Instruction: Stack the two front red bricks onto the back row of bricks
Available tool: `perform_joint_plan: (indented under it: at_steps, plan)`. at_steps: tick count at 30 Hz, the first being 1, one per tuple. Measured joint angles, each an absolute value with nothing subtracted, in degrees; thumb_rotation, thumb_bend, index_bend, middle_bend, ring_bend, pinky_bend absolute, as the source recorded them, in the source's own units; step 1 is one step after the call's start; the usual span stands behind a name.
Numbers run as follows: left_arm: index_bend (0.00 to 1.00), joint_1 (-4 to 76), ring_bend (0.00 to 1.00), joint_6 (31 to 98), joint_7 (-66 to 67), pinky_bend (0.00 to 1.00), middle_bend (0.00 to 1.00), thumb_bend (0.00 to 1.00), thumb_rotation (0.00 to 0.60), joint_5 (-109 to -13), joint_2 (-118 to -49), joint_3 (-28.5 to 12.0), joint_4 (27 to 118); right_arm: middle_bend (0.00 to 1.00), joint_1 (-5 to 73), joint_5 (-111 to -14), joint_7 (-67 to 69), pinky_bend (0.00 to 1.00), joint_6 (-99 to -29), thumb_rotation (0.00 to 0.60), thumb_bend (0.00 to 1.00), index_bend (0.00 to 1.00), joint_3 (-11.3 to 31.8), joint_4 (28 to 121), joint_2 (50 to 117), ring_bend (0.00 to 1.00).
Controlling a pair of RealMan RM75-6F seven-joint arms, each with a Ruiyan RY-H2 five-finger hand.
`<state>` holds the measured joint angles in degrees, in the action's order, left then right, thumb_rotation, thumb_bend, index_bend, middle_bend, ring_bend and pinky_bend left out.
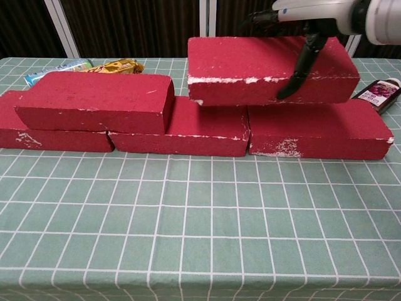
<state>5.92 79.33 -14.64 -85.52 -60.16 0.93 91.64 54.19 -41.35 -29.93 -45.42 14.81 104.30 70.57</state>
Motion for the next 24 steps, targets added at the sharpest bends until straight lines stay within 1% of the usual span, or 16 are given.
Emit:
perform_joint_plan:
  at_steps: [3, 6, 12, 24]
  plan:
    - [0.02, 5.93, 0.00, 79.38, -14.93, 0.00, 0.00, 0.02, 0.600, -85.49, -60.07, 0.79, 91.59, 0.23, 57.36, -37.66, -31.32, 0.00, -43.60, 0.600, 0.04, 0.00, 13.80, 101.54, 72.45, 0.19]
    - [0.02, 5.90, 0.00, 79.59, -15.32, 0.00, 0.00, 0.02, 0.600, -85.55, -60.06, 0.63, 91.46, 0.23, 58.99, -35.65, -31.14, 0.00, -43.41, 0.600, 0.04, 0.00, 12.73, 100.00, 74.58, 0.19]
    - [0.02, 5.97, 0.00, 79.02, -15.42, 0.00, 0.00, 0.02, 0.600, -85.60, -60.18, 0.79, 90.81, 0.23, 59.58, -35.44, -29.28, 0.00, -45.62, 0.600, 0.04, 0.00, 11.85, 99.19, 77.11, 0.19]
    - [0.02, 5.54, 0.00, 79.67, -18.34, 0.00, 0.00, 0.02, 0.600, -86.62, -61.36, 1.17, 88.11, 0.22, 61.54, -32.19, -29.25, 0.00, -47.48, 0.600, 0.04, 0.00, 10.01, 98.48, 78.61, 0.19]
